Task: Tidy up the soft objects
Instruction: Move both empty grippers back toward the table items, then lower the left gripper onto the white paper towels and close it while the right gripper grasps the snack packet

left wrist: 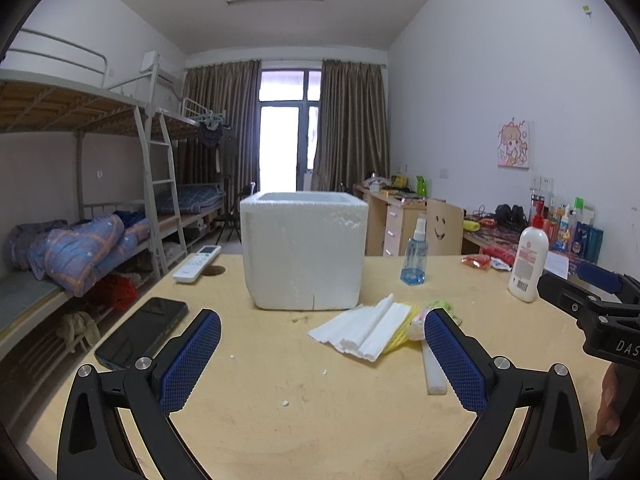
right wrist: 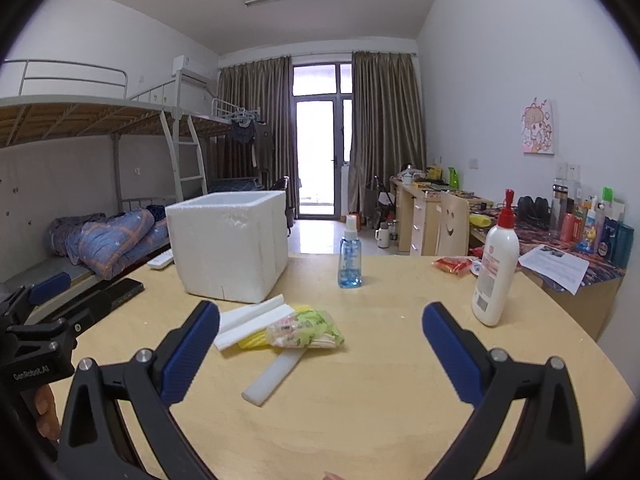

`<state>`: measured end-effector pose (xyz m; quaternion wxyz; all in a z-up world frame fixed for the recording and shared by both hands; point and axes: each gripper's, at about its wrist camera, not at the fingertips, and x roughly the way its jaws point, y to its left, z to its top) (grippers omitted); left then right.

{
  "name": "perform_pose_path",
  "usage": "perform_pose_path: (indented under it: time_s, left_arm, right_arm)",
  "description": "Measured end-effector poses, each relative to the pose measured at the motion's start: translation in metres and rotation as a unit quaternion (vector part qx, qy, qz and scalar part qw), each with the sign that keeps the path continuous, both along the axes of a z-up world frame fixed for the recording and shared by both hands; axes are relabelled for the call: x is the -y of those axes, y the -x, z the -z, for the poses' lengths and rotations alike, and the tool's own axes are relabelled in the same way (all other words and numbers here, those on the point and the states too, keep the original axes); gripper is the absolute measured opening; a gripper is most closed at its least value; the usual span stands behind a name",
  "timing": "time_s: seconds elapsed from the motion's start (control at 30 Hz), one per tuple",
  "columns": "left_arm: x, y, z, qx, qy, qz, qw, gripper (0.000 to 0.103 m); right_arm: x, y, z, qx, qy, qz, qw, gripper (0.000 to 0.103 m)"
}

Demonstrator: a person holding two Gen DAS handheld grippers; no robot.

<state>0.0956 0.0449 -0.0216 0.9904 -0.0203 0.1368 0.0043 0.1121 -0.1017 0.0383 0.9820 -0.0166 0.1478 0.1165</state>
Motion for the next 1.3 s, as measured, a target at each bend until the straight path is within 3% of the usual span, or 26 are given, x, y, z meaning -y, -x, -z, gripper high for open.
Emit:
perform_pose_path:
  time_s: [0.2, 0.7, 1.1, 1.3]
  left_arm:
    - [0.001, -0.009, 0.004, -0.015, -0.001, 0.007, 0.9999, 0.102]
    - [0.012, -0.047, 0.020, -0.098, -0.019, 0.050, 0.9938, 0.102]
    - [0.017, -0.087, 0.024, -0.163, -0.035, 0.082, 0.9826, 0.102]
    - [0.017, -0.108, 0.031, -0.182, -0.041, 0.103, 0.9771, 0.098]
  right_arm:
    - [-0.002, -0.009, 0.006, -0.017, 0.010, -0.001, 1.000, 0.103]
    - [-0.011, -0.038, 0.017, -0.077, 0.025, -0.020, 0.997, 0.103]
    - [-0.012, -0.065, 0.022, -0.137, 0.007, -0.031, 0.990, 0.102]
    - [-0.014, -0.075, 0.025, -0.154, 0.024, -0.031, 0.987, 0.102]
